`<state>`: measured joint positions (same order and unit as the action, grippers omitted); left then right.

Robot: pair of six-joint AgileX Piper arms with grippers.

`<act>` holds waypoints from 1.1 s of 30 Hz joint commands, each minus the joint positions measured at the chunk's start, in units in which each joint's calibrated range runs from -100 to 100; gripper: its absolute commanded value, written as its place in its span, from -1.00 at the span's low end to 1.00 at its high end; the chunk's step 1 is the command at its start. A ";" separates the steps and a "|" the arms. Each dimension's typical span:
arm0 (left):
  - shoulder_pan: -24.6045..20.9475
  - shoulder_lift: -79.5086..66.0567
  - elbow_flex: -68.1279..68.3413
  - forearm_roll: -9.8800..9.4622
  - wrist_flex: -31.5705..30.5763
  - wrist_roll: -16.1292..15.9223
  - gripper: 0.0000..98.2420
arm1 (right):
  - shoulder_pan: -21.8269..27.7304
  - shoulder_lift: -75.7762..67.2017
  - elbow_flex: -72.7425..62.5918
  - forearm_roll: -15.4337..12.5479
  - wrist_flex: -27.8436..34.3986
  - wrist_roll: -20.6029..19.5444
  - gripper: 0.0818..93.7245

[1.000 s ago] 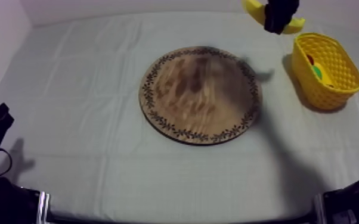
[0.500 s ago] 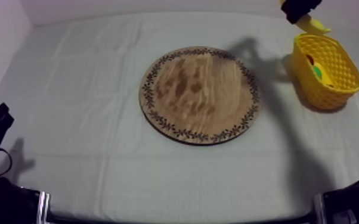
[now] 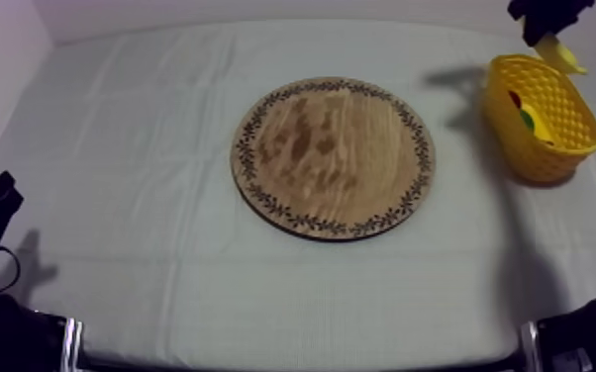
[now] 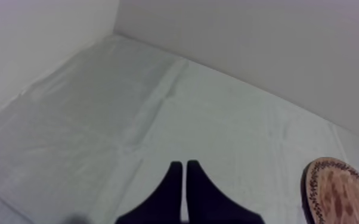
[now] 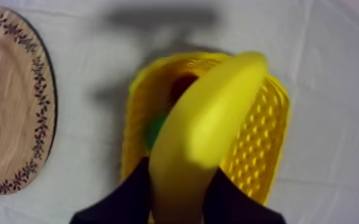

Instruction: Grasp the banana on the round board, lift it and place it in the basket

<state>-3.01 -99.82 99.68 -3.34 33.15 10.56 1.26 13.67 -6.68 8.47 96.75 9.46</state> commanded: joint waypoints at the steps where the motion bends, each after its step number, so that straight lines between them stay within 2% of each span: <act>1: 0.01 0.00 -0.01 -0.01 -0.01 0.01 -1.00 | 1.07 0.02 0.07 0.19 -0.17 -0.75 -0.84; 19: 0.01 0.00 -0.01 -0.01 -0.01 0.01 -1.00 | 3.09 -0.27 3.30 0.40 -0.54 -2.05 -0.85; 33: 0.01 0.00 -0.01 -0.01 -0.01 0.01 -1.00 | 3.53 5.62 12.58 0.41 -8.08 -2.34 -0.81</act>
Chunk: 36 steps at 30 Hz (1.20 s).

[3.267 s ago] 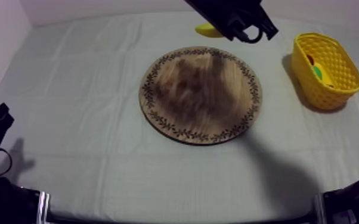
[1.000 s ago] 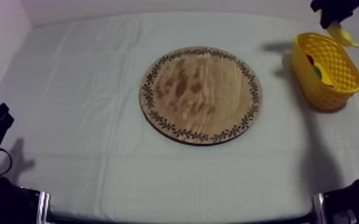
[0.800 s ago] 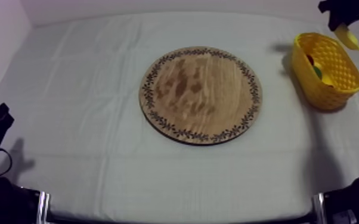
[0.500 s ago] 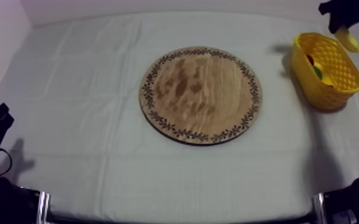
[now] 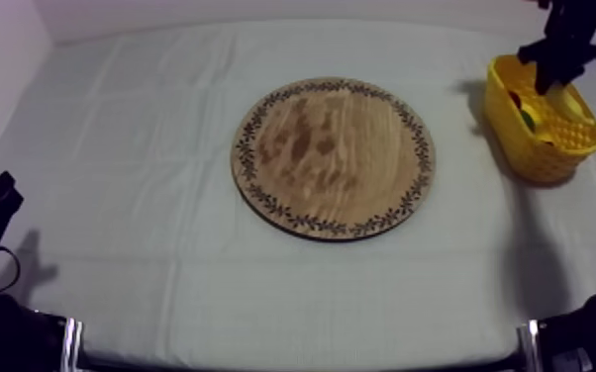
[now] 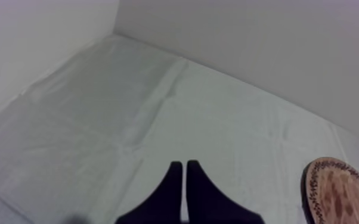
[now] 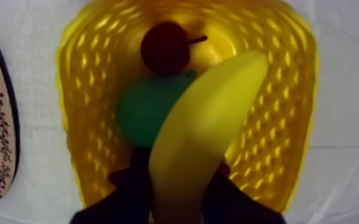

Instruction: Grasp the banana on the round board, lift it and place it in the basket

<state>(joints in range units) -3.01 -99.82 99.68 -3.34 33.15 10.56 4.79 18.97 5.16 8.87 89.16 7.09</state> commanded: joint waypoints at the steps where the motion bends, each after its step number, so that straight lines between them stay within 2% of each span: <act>1: 0.01 0.00 -0.01 -0.01 -0.01 0.01 -1.00 | 0.01 0.77 1.25 0.02 -1.13 -0.02 -0.78; 6: 0.01 0.00 -0.01 -0.01 -0.01 0.01 -1.00 | 0.02 2.29 2.60 0.14 -3.97 -0.67 -0.57; 15: 0.01 0.00 -0.01 -0.01 -0.01 0.01 -1.00 | 0.26 3.69 2.88 0.19 -6.26 -1.24 -0.01; 20: 0.01 0.00 -0.01 -0.01 -0.01 0.01 -1.00 | 0.53 4.08 2.39 -0.11 -7.46 -0.66 0.17; 29: 0.01 0.00 -0.01 -0.01 -0.01 0.01 -1.00 | 1.09 2.95 1.89 -1.23 -8.59 0.21 0.30; 36: 0.01 0.00 -0.01 -0.01 -0.01 0.01 -1.00 | 1.17 -2.70 3.88 -2.33 -9.33 1.31 0.23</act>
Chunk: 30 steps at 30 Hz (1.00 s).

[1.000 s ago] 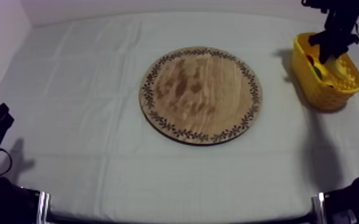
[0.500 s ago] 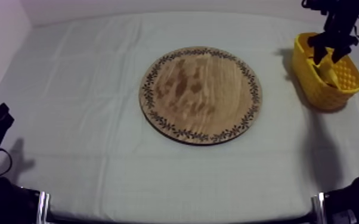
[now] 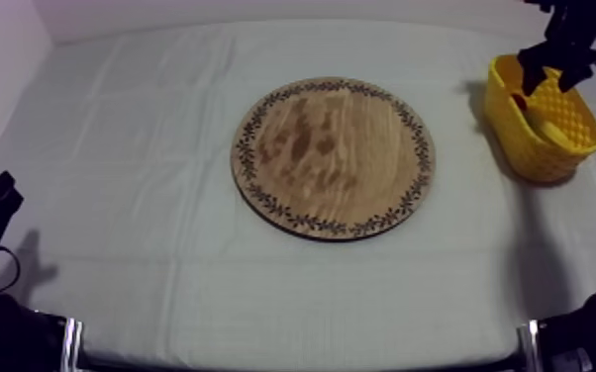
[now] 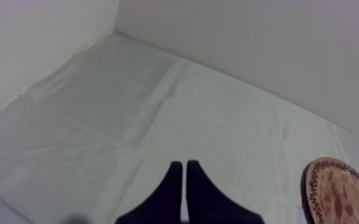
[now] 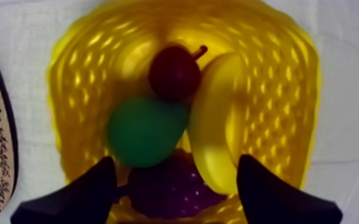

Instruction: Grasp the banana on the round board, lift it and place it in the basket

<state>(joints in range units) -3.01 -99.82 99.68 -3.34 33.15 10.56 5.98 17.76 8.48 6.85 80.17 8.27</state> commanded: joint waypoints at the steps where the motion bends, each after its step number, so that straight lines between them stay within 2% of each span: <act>1: 0.01 0.00 -0.01 -0.01 -0.01 0.01 -1.00 | -0.11 -2.78 1.30 -0.42 -0.63 0.21 0.20; 13: 0.01 0.00 -0.01 -0.01 -0.01 0.01 -1.00 | -1.72 -23.64 17.54 -1.64 -8.96 -0.46 -0.15; 22: 0.01 0.00 -0.01 -0.01 -0.01 0.01 -1.00 | -0.35 -40.16 30.19 -5.29 -13.61 3.01 -0.39; 30: 0.01 0.00 -0.01 -0.01 -0.01 0.01 -1.00 | -0.06 -54.55 42.11 -6.75 -19.87 4.96 -0.61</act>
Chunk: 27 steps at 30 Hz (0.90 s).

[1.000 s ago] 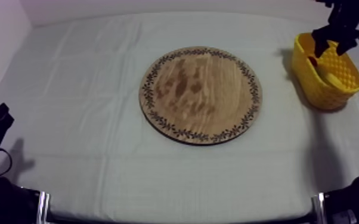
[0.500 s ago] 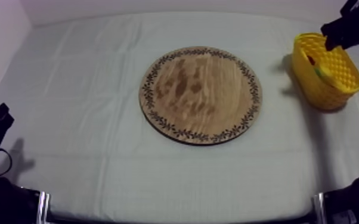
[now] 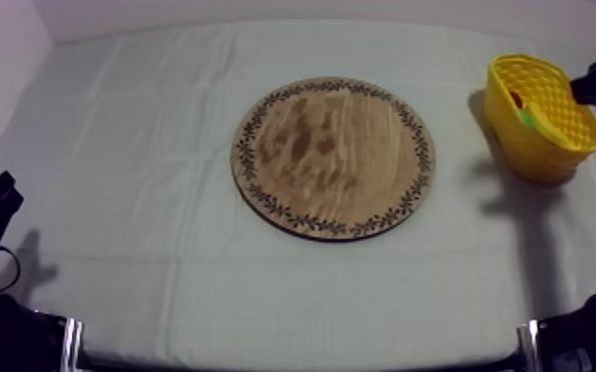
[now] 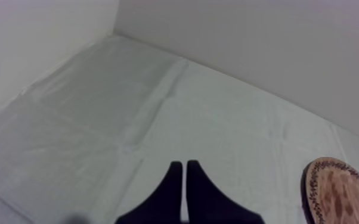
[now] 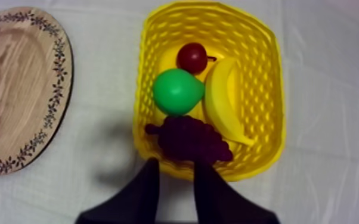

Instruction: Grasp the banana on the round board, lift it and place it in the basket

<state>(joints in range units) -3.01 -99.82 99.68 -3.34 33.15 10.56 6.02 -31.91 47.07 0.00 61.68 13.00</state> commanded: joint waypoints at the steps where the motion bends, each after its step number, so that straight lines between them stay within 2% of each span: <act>1: 0.01 0.00 -0.01 -0.01 -0.01 0.01 -1.00 | -0.27 -6.86 5.14 -0.09 -2.44 0.27 -0.63; 9: 0.01 0.00 -0.01 -0.01 -0.01 0.01 -1.00 | -2.95 -24.87 19.64 -2.72 -11.27 -0.34 -0.76; 13: 0.01 0.00 -0.01 -0.01 -0.01 0.01 -1.00 | -3.39 -33.50 26.16 -6.50 -13.07 2.82 -0.91; 17: 0.01 0.00 -0.01 -0.01 -0.01 0.01 -1.00 | -3.02 -41.37 32.37 -10.13 -14.23 6.41 -0.98; 24: 0.01 0.00 -0.01 -0.01 -0.01 0.01 -1.00 | -4.46 -52.31 42.43 -12.94 -16.68 11.52 -0.99; 27: 0.01 0.00 -0.01 -0.01 -0.01 0.01 -1.00 | -3.96 -55.78 45.33 -13.57 -17.35 10.77 -0.99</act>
<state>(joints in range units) -3.01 -99.82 99.68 -3.34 33.15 10.56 1.91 -84.88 90.63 -13.69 44.71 24.67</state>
